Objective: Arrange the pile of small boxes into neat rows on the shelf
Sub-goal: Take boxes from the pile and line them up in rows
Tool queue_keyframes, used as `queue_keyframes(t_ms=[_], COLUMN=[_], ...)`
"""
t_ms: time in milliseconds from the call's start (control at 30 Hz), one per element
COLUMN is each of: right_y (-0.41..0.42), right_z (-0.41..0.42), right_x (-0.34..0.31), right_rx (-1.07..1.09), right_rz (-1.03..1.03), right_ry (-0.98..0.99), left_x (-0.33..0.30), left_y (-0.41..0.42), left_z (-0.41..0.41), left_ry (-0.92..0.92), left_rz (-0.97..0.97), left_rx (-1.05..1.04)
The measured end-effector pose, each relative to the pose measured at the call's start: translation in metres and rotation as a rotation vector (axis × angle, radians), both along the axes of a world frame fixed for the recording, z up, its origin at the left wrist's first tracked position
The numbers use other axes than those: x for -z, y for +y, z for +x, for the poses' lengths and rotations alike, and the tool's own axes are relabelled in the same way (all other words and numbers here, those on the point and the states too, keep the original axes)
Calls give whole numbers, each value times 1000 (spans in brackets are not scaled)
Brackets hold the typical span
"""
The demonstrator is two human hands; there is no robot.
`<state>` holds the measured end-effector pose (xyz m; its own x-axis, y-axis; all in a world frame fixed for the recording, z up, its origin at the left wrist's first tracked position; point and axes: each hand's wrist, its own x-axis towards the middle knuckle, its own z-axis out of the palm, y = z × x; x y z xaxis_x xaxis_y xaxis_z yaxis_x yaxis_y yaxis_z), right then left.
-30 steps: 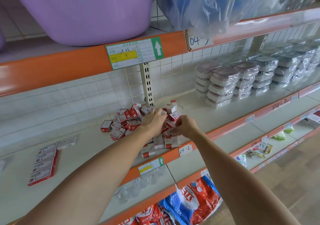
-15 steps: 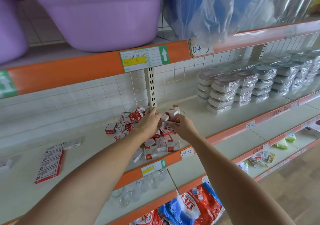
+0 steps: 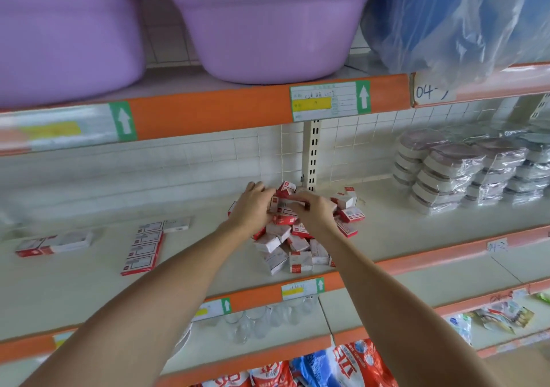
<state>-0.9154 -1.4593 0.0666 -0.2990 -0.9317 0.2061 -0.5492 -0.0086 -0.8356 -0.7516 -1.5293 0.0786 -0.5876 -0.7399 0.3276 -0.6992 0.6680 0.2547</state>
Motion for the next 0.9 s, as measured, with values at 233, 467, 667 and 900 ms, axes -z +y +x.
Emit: queue_keyframes(t_ms=[233, 467, 667, 900], right_y=[-36, -56, -61, -58], right_z=[74, 158, 222, 269], right_x=[-2, 16, 34, 49], right_rx=[-160, -288, -354, -387], right_rz=[39, 85, 164, 247], right_ry=[23, -15, -109, -148], left_x=[10, 23, 38, 57], left_y=[-6, -5, 1, 6], left_z=[82, 173, 238, 289], left_ry=[70, 11, 17, 59], left_rz=[63, 125, 173, 224], left_rx=[-187, -336, -433, -484])
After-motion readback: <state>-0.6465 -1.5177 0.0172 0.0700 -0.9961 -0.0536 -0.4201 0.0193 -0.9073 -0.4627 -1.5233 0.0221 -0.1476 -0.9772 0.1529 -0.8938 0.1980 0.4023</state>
